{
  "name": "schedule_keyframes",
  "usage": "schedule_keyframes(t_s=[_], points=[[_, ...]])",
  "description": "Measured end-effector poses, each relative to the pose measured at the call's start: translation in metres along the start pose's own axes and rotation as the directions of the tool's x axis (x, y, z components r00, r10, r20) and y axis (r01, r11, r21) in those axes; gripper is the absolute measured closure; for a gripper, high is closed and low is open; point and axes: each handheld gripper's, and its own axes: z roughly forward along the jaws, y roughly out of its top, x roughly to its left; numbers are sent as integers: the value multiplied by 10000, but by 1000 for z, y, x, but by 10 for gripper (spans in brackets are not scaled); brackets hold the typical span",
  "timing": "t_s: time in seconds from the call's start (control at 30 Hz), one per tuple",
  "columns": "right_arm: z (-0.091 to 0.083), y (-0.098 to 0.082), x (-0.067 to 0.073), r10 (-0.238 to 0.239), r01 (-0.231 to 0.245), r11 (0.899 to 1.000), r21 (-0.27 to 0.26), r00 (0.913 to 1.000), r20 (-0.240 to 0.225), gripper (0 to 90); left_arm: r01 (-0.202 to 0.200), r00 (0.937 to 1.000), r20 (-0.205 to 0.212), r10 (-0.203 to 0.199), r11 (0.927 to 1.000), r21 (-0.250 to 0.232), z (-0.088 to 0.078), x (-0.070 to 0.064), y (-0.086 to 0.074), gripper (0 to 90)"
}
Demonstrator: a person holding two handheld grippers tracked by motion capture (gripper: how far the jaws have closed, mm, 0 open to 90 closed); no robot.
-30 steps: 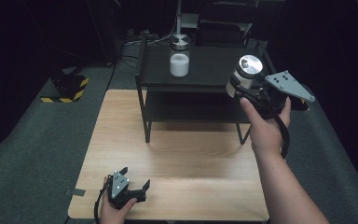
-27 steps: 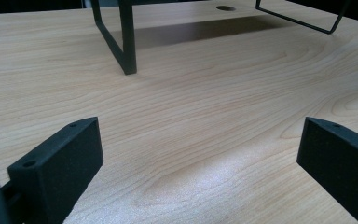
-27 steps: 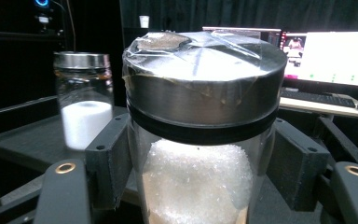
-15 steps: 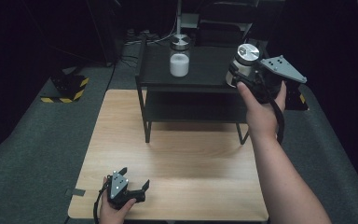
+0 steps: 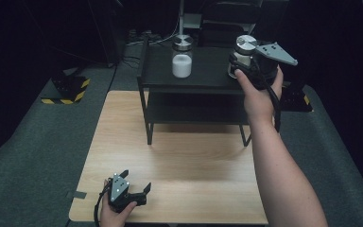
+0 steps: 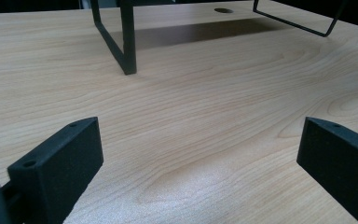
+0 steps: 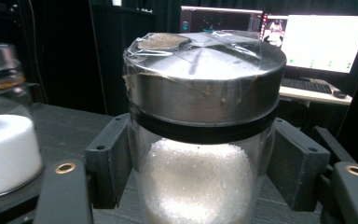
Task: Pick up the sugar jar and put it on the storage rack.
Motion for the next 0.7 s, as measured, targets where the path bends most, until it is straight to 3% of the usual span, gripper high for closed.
schedule_keyframes(t_s=[0.4,0.7], points=[[12,-6,1,-10,10,10000,25,10000,-32,305,16,10000,38,-16,10000,-3,0,3,0,6],[15,-18,-3,529,-532,9981,-299,9986,-90,303,30,10000,38,-30,10000,-2,0,3,0,6]])
